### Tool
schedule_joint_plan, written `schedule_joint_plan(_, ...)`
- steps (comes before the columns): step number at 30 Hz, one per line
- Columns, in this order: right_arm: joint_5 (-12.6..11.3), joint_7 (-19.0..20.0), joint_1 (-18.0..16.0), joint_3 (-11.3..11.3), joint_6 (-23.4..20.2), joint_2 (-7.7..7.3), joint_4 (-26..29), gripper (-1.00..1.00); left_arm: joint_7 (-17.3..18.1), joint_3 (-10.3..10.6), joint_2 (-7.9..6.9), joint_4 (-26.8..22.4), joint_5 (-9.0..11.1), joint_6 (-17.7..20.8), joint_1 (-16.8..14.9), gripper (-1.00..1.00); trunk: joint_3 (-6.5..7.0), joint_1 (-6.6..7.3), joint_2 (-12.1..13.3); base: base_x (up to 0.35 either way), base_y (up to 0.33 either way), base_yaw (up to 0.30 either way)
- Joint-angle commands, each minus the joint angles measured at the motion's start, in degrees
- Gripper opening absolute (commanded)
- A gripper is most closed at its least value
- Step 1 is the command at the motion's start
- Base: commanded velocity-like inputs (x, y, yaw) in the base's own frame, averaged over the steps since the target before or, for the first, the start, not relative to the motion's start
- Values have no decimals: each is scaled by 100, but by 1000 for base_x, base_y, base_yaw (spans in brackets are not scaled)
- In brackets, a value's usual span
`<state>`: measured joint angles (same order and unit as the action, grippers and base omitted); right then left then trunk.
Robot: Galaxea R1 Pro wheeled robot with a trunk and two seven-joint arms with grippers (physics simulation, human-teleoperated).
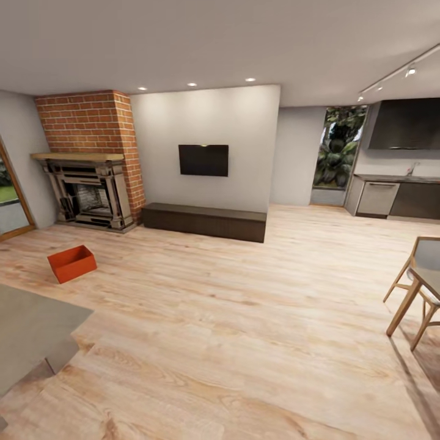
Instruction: Move the two storage containers from the living room to the garage. In the garage, place one container on the floor and stack the other container on top of it (either order is fine).
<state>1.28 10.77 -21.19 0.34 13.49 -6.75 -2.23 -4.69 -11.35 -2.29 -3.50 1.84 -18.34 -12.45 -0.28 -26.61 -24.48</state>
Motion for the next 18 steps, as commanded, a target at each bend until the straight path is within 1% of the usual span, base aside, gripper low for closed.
schedule_joint_plan(1, 12, 12, -8, 1, 40, -2, -23, 100, -6, 3, 0, 8, 18, -21, -3, 100, -3, -6, -4, 323, 0, 0)
schedule_joint_plan(18, 12, 12, -8, 1, 38, -2, -23, 100, -6, 2, 0, 8, 18, -21, -2, 100, -15, -6, -4, 323, 0, 0)
